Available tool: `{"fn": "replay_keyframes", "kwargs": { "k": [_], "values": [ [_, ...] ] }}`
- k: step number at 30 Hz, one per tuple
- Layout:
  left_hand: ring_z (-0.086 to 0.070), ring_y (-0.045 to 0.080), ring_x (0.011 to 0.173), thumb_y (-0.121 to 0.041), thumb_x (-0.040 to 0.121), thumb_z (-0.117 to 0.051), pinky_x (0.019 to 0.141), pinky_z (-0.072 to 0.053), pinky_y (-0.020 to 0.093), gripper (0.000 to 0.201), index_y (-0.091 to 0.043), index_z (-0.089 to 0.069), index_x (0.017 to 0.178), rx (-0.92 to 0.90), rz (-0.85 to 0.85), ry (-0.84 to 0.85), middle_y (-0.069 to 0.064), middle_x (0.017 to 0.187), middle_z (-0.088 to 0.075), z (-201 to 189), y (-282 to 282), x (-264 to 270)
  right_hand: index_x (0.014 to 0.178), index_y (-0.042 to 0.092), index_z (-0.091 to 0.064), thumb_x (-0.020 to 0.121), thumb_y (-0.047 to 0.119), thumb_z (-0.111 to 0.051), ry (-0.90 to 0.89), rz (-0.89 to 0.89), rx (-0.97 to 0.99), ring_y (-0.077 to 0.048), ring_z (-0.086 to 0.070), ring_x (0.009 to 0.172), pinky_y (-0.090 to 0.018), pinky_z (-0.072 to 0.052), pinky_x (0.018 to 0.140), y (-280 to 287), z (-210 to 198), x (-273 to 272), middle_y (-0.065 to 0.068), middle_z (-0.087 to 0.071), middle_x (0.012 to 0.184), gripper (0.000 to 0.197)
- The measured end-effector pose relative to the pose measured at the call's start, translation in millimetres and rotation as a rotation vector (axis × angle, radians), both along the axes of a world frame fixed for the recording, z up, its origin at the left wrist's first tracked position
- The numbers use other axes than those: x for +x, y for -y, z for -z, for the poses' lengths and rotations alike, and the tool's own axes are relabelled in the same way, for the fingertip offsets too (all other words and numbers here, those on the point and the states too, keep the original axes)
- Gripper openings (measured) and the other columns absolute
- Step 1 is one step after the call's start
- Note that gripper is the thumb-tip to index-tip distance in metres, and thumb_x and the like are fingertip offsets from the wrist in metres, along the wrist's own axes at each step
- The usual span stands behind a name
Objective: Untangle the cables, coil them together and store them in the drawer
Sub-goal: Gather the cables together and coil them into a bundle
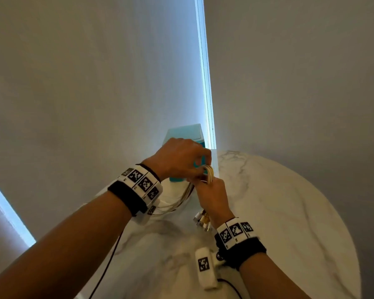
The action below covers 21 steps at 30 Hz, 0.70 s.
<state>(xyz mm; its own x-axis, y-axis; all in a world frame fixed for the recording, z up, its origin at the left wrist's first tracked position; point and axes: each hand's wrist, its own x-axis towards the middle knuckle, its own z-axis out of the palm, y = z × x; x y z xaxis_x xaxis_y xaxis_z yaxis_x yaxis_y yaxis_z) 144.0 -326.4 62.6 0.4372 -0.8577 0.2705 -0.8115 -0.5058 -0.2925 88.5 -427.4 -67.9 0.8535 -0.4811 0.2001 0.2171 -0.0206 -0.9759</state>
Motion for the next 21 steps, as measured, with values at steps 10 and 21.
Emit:
{"fn": "replay_keyframes", "kwargs": {
  "k": [10,21],
  "values": [
    [-0.071,0.025,0.108,-0.035,0.104,-0.065,0.097,-0.059,0.043,0.024,-0.018,-0.06,0.121,0.143,-0.057,0.253,0.0,0.118,-0.07,7,15,-21,0.075,0.013,-0.064,0.102,0.018,-0.068,0.001,0.006,-0.084,-0.005,-0.049,0.049,-0.015,-0.04,0.054,-4,-5,-2,0.008,-0.057,0.055,0.028],
    [-0.074,0.025,0.108,-0.043,0.105,-0.066,0.097,-0.06,0.043,0.033,-0.021,-0.057,0.128,0.132,-0.09,0.382,0.0,0.119,-0.071,3,15,-20,0.077,0.02,-0.062,0.106,0.026,-0.064,0.02,-0.005,-0.131,-0.001,-0.054,0.05,-0.013,-0.04,0.057,-9,-17,-6,0.009,-0.058,0.062,0.03]
  ]
}}
